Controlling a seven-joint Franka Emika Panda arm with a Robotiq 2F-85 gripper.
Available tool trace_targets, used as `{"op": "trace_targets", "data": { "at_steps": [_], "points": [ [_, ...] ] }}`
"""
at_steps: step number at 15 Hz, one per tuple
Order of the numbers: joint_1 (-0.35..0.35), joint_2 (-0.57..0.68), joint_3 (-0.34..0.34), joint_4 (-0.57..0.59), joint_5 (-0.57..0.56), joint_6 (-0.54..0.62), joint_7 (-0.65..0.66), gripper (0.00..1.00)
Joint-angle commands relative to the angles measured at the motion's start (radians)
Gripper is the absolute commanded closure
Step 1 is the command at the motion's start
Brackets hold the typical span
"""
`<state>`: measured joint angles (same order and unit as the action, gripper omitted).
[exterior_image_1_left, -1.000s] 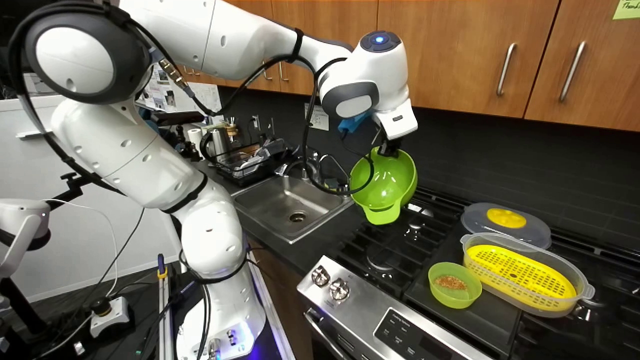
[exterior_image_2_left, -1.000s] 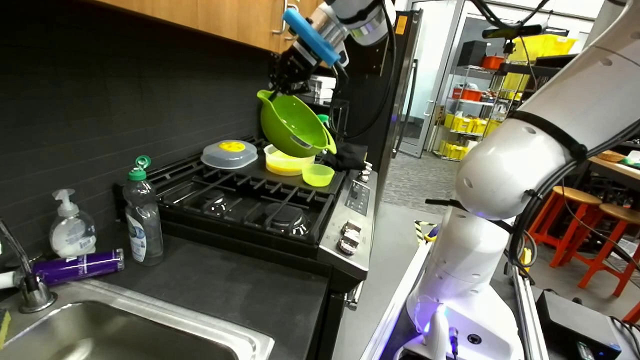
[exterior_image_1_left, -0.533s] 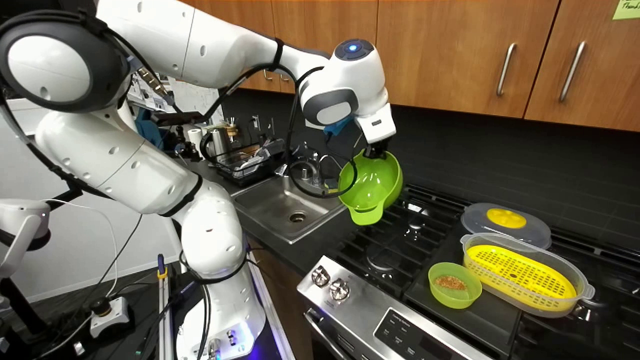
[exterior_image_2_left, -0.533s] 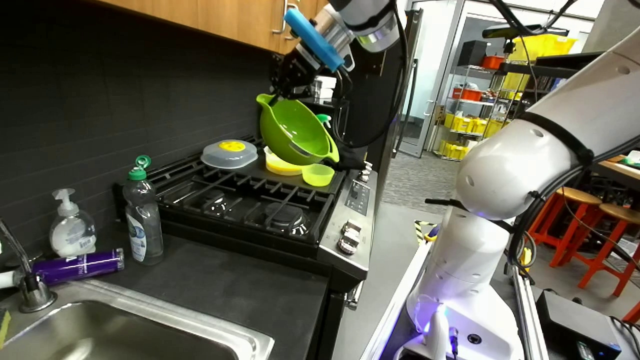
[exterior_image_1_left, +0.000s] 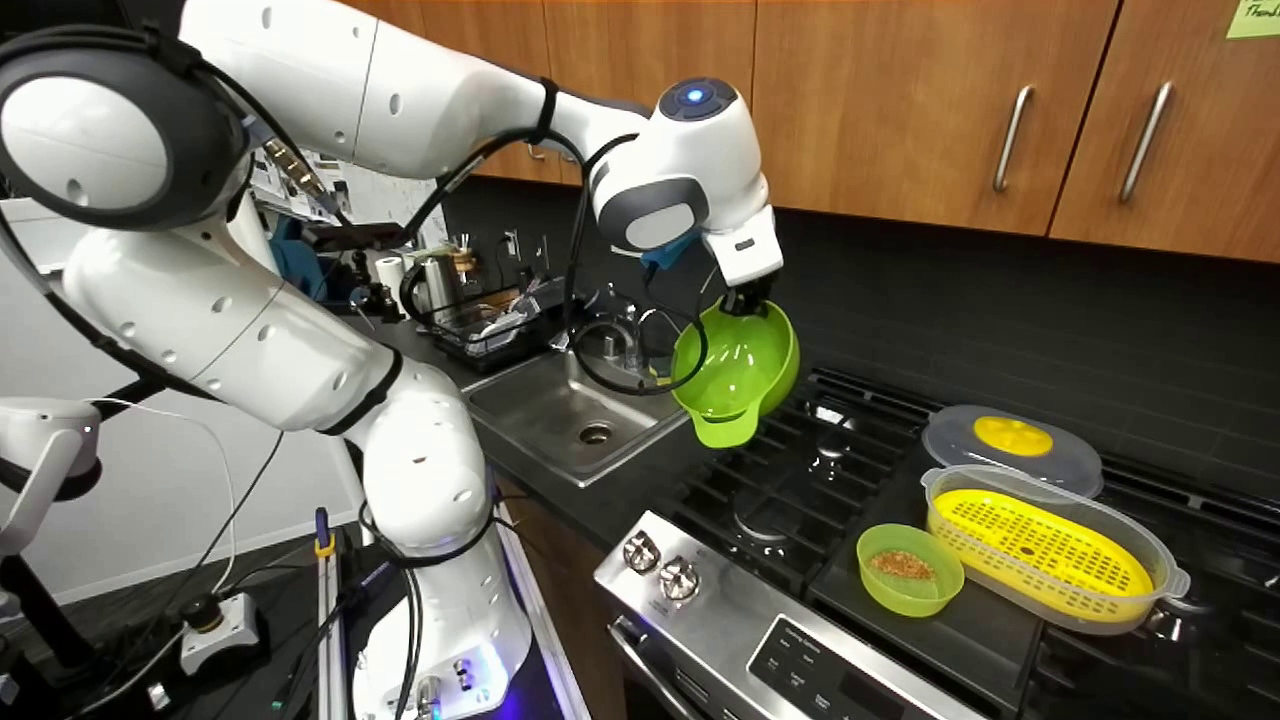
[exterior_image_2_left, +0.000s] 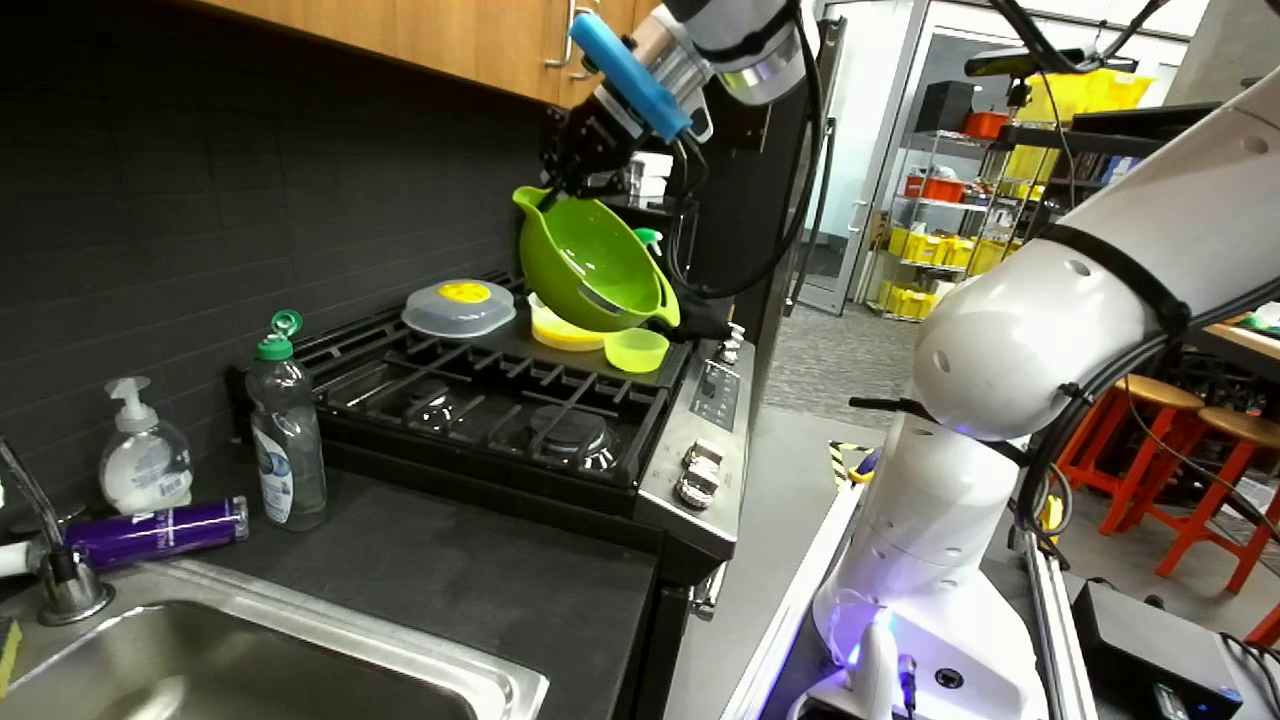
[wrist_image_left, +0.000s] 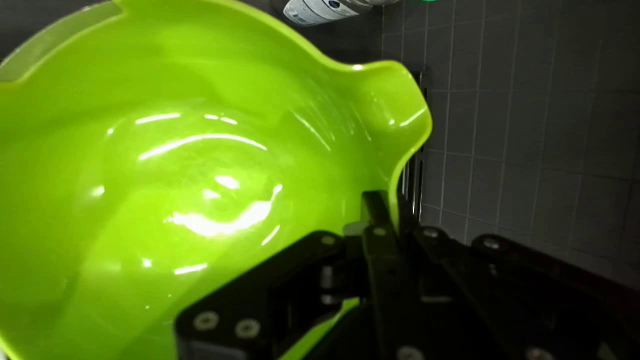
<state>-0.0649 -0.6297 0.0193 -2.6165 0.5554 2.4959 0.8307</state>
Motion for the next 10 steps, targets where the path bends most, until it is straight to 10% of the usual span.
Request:
{"op": "trace_targets", "data": {
  "at_steps": [1,10],
  "points": [
    [0.005,0.012,-0.028,0.016,0.014,-0.009,-0.016,0.99],
    [-0.021,0.005,-0.074,0.024,0.003,-0.031,-0.032,0.99]
  ]
}}
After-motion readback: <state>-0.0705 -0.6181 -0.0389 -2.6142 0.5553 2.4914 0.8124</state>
